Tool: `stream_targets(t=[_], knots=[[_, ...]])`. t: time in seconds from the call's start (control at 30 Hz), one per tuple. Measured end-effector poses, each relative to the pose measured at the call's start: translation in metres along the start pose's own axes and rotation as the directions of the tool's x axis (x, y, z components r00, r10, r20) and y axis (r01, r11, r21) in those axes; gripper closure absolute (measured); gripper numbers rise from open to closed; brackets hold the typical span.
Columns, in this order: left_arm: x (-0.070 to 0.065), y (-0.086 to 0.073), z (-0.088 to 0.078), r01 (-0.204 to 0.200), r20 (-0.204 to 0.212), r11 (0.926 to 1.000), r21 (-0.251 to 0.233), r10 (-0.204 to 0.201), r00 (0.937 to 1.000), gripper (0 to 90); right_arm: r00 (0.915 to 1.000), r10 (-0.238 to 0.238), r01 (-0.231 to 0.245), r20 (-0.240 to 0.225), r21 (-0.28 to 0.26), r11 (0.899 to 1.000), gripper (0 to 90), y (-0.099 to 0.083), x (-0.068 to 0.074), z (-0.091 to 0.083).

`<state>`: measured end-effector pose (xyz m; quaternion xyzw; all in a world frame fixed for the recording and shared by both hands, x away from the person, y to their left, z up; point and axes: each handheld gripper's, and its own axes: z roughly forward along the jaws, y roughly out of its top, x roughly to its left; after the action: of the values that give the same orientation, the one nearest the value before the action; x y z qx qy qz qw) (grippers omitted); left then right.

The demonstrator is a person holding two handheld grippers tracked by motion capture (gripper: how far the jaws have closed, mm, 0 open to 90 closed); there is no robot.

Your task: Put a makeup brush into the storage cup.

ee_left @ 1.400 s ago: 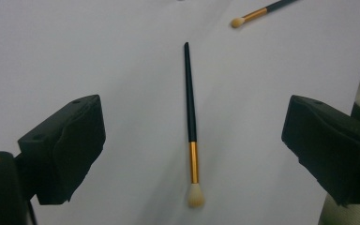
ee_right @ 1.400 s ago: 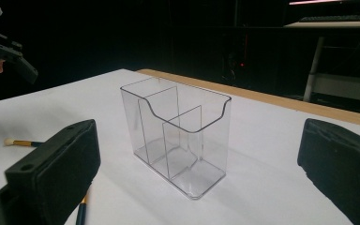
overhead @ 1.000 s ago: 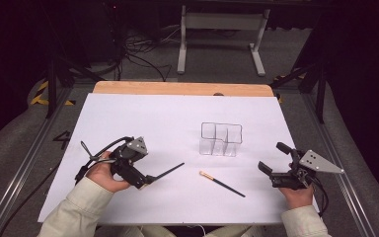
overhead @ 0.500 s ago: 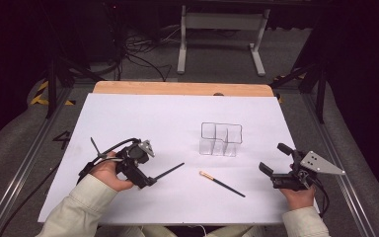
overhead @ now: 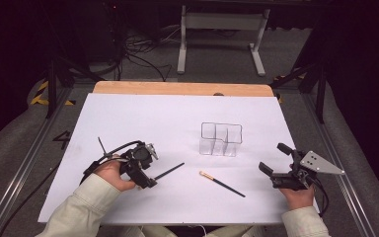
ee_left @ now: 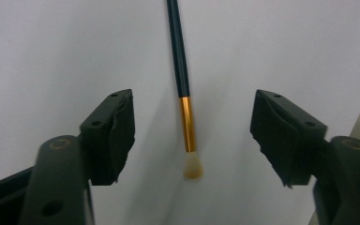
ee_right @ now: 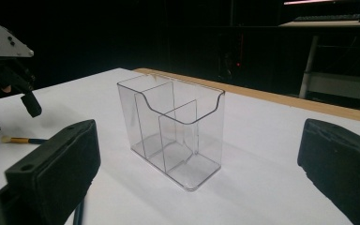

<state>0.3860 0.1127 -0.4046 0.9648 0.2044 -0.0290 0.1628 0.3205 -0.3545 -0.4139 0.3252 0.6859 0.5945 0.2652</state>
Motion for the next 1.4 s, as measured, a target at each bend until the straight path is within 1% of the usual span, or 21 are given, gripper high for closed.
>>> stream_targets(t=[0.17, 0.2, 0.3, 0.4, 0.5, 0.53, 0.6, 0.73, 0.8, 0.9, 1.17, 1.4], knots=[[0.002, 0.0, 0.005, 0.006, 0.004, 0.9996, 0.029, -0.007, 1.0, 38.2, 1.0, -0.002, 0.002, 0.001, -0.002, 1.0, 0.0, 0.0, 0.0, 0.0], [0.002, 0.0, 0.005, -0.001, 0.005, 0.9992, 0.041, 0.001, 1.0, 39.4, 1.0, -0.002, 0.002, 0.001, -0.002, 1.0, 0.0, 0.0, 0.0, -0.001], [0.002, 0.0, 0.009, -0.004, 0.007, 0.9984, 0.057, 0.003, 1.0, 43.2, 1.0, -0.002, 0.002, 0.001, -0.002, 1.0, 0.0, 0.0, 0.0, -0.001], [0.003, 0.0, 0.012, 0.003, 0.019, 0.9971, 0.076, -0.005, 0.9998, 48.3, 1.0, -0.002, 0.002, 0.0, -0.002, 1.0, 0.0, 0.0, 0.0, 0.0], [0.004, 0.001, 0.014, 0.001, 0.029, 0.9961, 0.088, -0.004, 0.9996, 51.4, 1.0, -0.004, 0.004, 0.002, -0.001, 1.0, 0.0, 0.0, 0.0, 0.0], [0.004, 0.001, 0.015, 0.002, 0.039, 0.9956, 0.094, -0.006, 0.9992, 52.6, 1.0, -0.003, 0.003, 0.002, 0.0, 1.0, 0.1, 0.0, 0.0, 0.0], [0.004, 0.002, 0.016, 0.001, 0.039, 0.9947, 0.103, -0.005, 0.9992, 53.9, 1.0, -0.003, 0.003, 0.002, 0.001, 1.0, 0.0, 0.0, 0.0, 0.0], [0.003, 0.003, 0.018, -0.001, 0.037, 0.9936, 0.113, -0.003, 0.9993, 56.0, 1.0, -0.005, 0.005, 0.002, 0.002, 1.0, 0.0, 0.0, 0.0, 0.0], [0.003, 0.003, 0.019, -0.002, 0.028, 0.9927, 0.121, -0.002, 0.9996, 58.5, 1.0, -0.005, 0.005, 0.003, 0.003, 1.0, 0.1, 0.0, 0.0, 0.0], [0.003, 0.003, 0.022, 0.001, 0.029, 0.9917, 0.128, -0.005, 0.9996, 63.1, 1.0, -0.007, 0.007, 0.004, 0.007, 1.0, 0.2, 0.0, 0.0, 0.0], [0.004, 0.002, 0.021, 0.009, 0.024, 0.9916, 0.129, -0.012, 0.9996, 71.9, 1.0, -0.005, 0.005, 0.001, 0.01, 1.0, 0.3, -0.001, 0.001, 0.001], [0.006, 0.001, 0.021, 0.016, 0.017, 0.9914, 0.13, -0.018, 0.9997, 80.5, 0.9999, -0.014, 0.014, 0.006, 0.021, 1.0, 1.7, -0.001, 0.001, 0.003]])
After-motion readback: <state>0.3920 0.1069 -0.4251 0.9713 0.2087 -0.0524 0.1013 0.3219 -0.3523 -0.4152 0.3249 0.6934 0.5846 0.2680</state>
